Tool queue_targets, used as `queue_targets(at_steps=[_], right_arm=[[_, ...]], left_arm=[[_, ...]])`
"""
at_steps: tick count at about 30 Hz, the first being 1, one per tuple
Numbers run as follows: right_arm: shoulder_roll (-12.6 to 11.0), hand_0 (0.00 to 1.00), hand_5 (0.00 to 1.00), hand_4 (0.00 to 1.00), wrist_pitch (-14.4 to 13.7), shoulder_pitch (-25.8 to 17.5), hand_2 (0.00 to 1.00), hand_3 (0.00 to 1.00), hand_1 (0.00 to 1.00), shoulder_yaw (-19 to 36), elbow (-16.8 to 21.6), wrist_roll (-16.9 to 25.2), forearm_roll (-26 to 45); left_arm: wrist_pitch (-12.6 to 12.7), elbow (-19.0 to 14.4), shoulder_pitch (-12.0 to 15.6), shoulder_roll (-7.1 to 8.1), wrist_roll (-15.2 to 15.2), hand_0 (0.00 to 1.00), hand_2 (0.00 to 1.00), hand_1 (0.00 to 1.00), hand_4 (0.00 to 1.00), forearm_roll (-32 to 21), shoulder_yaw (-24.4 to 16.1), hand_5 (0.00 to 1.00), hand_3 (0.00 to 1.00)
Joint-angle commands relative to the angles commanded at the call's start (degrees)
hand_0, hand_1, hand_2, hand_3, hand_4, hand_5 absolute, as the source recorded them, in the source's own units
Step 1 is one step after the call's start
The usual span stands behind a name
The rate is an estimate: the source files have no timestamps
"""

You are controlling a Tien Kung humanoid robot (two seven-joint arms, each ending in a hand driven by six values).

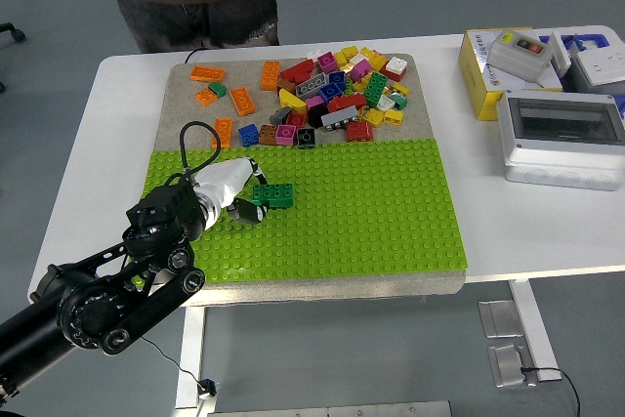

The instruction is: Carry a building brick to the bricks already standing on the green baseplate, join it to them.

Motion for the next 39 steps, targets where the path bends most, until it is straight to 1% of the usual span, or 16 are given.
queue_targets(at_steps=[11, 30, 39], right_arm=[[-0.01, 0.672, 0.736, 0.59, -0.05, 0.02, 0.686, 0.715, 0.653, -0.07, 0.0, 0.09, 0.08], [0.0, 0.672, 0.736, 0.59, -0.05, 0.01, 0.686, 0.716, 0.654, -0.02, 0.0, 0.14, 0.03], [0.03, 0.672, 0.735, 0.59, -0.11, -0.08, 0.685, 0.716, 0.655, -0.06, 0.0, 0.3, 0.15]], left_arm=[[-0.18, 0.85, 0.38, 0.06, -0.04, 0.998, 0.998, 0.998, 0.592, 0.2, -0.41, 0.24, 0.603], [-0.14, 1.63, 0.72, 0.26, -0.51, 0.998, 0.998, 0.998, 0.583, 0.05, 0.1, 0.246, 0.601], [-0.33, 1.53, 1.02, 0.23, -0.63, 0.998, 0.997, 0.998, 0.582, 0.58, 0.02, 0.246, 0.603]])
